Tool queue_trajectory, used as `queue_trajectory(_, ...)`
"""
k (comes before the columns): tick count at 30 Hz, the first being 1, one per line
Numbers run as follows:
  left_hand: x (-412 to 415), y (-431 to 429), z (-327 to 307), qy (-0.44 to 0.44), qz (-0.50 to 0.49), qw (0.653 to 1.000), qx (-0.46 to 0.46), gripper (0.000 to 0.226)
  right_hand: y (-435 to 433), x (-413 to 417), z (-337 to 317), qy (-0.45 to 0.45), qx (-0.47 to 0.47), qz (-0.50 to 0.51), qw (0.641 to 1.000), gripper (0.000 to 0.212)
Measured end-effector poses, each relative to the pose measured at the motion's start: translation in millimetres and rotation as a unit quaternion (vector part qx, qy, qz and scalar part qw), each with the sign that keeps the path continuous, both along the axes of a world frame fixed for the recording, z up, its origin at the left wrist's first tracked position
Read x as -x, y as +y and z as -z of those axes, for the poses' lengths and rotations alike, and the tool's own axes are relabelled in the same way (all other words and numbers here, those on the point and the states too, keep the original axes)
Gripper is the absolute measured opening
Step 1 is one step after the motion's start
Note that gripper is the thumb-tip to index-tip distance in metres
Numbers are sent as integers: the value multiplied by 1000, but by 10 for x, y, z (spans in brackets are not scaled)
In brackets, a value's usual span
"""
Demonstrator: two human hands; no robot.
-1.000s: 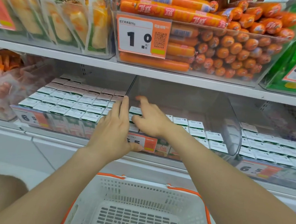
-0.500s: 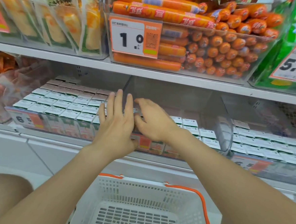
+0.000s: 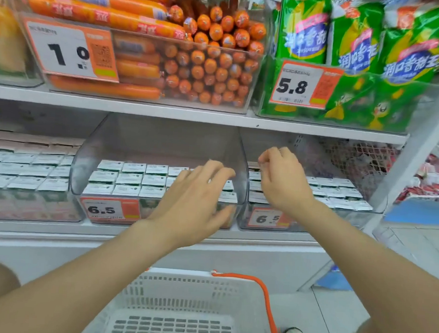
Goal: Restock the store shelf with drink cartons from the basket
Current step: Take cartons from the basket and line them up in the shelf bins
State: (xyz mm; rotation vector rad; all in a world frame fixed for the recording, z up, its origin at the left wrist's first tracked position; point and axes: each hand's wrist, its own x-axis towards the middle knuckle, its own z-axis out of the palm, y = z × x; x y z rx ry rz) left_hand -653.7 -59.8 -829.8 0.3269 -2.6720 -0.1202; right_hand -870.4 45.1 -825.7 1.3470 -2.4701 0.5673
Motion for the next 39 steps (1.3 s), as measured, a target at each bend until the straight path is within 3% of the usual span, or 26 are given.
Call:
queue_trajectory(3,179,55,58,-18,6,1000,14,67,-85,349,93,30,-153,-9,988,36)
queue_trajectory(7,336,77,214,-26,4,1000,5,86,-337,530,108,-44,-153,-62,985,51)
queue_trajectory(10,496,105,279,-23,-15,1000,9,94,-549,514,108,-95,-191,-87,973,24)
queue_trajectory(14,636,215,248,-14,-77,997,26,96,-673,478,85,-100,-235,-95,962,22)
queue_trajectory(23,682,346,281,-9,-116,993,25,95,-559,560,199,-98,-229,-124,960,23)
queue_trajectory(27,676,358,295,-10,-111,993,27,91,-457,571,218,-100,-128,-147,976,44)
queue_trajectory(32,698,363,196,-3,-65,997,46,77,149,1066,163,-62,-38,-40,997,58)
queue_trajectory(36,911,500,149,-4,49,994,100,57,680,1393,177,-16,-63,42,997,56)
queue_trajectory(39,1174,653,199,-60,73,992,88,61,783,1457,263,-70,-125,19,989,50)
